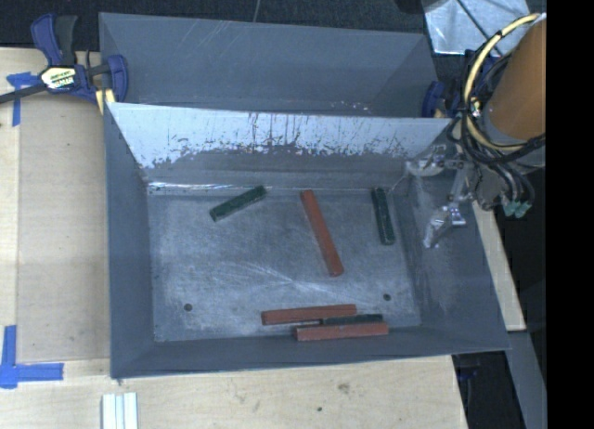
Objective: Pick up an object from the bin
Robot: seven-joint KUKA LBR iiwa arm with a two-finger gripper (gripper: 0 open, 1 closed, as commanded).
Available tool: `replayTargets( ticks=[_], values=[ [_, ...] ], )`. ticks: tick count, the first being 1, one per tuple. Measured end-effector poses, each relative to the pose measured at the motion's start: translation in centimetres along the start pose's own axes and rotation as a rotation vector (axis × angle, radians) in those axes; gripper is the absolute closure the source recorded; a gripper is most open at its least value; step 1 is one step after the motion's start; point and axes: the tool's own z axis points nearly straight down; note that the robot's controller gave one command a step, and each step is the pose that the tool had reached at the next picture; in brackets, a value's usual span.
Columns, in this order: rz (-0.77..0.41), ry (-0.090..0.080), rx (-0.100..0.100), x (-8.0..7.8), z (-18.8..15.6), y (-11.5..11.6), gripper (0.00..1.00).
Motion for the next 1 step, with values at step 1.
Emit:
replayTargets(
  ticks=[1],
  values=[
    [0.0, 0.0, 0.0, 0.0, 0.0, 0.0, 0.0]
  ],
)
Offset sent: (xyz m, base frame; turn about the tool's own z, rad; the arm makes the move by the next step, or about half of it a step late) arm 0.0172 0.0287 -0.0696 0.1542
